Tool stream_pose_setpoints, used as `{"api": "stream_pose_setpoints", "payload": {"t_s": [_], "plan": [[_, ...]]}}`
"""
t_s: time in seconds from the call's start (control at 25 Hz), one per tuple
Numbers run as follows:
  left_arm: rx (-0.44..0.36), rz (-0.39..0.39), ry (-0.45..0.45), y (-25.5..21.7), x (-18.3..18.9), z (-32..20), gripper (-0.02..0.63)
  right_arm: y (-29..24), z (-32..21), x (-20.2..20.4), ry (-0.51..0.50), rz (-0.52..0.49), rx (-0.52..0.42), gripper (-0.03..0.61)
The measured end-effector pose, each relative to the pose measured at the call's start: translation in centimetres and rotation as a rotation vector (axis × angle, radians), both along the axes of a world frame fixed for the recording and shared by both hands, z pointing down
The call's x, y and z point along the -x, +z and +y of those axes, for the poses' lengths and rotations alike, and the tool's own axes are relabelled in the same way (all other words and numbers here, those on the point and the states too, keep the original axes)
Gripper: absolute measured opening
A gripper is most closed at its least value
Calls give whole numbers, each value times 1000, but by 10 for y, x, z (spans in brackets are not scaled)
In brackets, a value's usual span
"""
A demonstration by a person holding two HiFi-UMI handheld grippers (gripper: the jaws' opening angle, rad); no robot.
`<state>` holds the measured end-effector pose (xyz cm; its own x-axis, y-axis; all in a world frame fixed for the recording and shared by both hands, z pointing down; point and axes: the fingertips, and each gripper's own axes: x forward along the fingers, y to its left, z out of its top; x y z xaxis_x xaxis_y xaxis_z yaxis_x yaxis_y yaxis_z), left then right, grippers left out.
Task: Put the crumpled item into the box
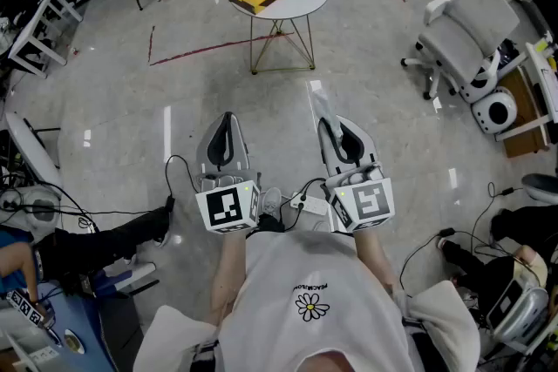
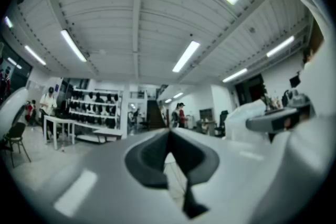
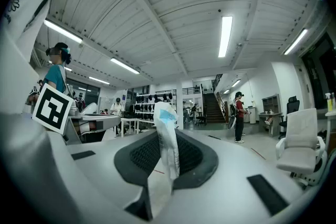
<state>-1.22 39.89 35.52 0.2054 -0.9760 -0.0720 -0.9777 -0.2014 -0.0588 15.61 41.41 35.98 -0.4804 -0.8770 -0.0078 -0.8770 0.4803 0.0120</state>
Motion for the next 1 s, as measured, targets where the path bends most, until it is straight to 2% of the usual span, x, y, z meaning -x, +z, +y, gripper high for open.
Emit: {"api": "stream_pose_setpoints", "payload": {"t_s": [0.32,0.52,0.8,1.0], "plan": [[-5,4,-21,7,20,-18,-1,13,-17,16,-8,17,20,51],[-8,15,-14,8,43,-36,-1,18,-42,35,4,-76,62,52],[-31,38,-15,4,110,-69,-1,15,-73,93,4,-71,51,52],[-58,55,-68,5,150,-98,-2,11,-94,116,-11,-18,25,52]]}}
